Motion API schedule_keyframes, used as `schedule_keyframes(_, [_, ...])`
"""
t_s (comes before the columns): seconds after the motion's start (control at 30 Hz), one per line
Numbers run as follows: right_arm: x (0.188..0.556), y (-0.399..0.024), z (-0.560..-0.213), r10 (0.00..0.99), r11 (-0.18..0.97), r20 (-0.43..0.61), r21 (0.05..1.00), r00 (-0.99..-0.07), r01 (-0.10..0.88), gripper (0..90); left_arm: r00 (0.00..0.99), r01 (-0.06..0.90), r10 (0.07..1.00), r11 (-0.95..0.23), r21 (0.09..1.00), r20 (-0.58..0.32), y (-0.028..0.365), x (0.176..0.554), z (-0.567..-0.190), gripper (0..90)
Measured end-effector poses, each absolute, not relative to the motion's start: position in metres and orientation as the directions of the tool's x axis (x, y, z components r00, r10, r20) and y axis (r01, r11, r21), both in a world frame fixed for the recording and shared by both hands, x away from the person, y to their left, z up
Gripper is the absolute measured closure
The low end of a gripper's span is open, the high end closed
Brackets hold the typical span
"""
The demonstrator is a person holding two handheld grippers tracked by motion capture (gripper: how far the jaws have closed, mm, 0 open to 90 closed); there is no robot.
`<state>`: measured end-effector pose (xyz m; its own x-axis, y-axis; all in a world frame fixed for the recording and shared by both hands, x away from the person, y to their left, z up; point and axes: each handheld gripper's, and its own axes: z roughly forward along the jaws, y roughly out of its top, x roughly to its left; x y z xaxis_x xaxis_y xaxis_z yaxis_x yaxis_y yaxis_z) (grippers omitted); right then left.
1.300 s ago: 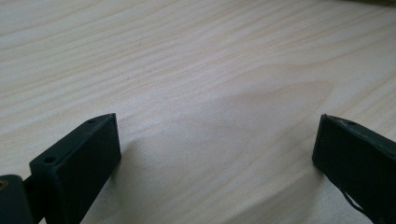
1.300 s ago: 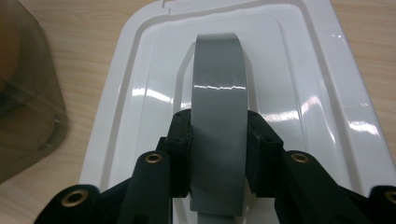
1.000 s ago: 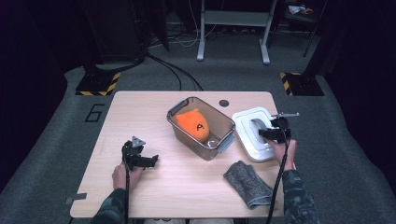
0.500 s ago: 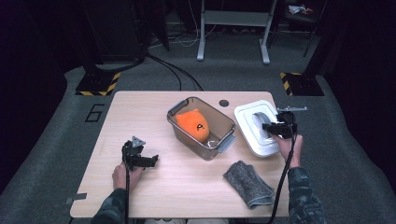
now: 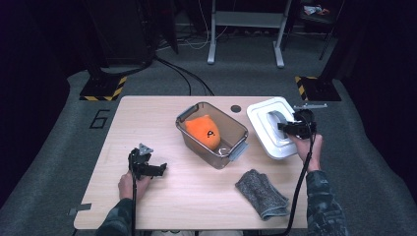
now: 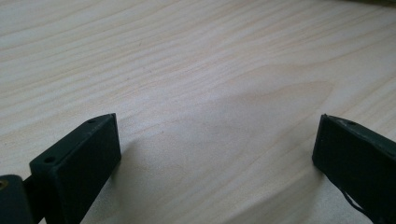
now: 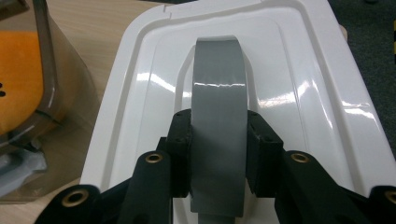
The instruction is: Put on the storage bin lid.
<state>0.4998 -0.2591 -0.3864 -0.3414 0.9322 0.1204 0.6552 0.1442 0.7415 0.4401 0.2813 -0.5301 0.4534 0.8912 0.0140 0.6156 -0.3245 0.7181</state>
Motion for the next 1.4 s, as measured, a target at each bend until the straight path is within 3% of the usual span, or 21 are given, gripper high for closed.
schedule_keyframes(0.7, [0.503,-0.249,-0.340,0.921,0.154,0.111,0.775,-0.372,0.612,66.7,0.454,0.615,0.891,-0.326,0.718,0.015,0.281,0.440,-0.530,0.6])
schedule_keyframes(1.4, [0.499,-0.194,-0.320,0.860,0.235,0.104,0.789,-0.500,0.567,66.6,0.454,0.611,0.891,-0.325,0.722,0.017,0.281,0.440,-0.531,0.7])
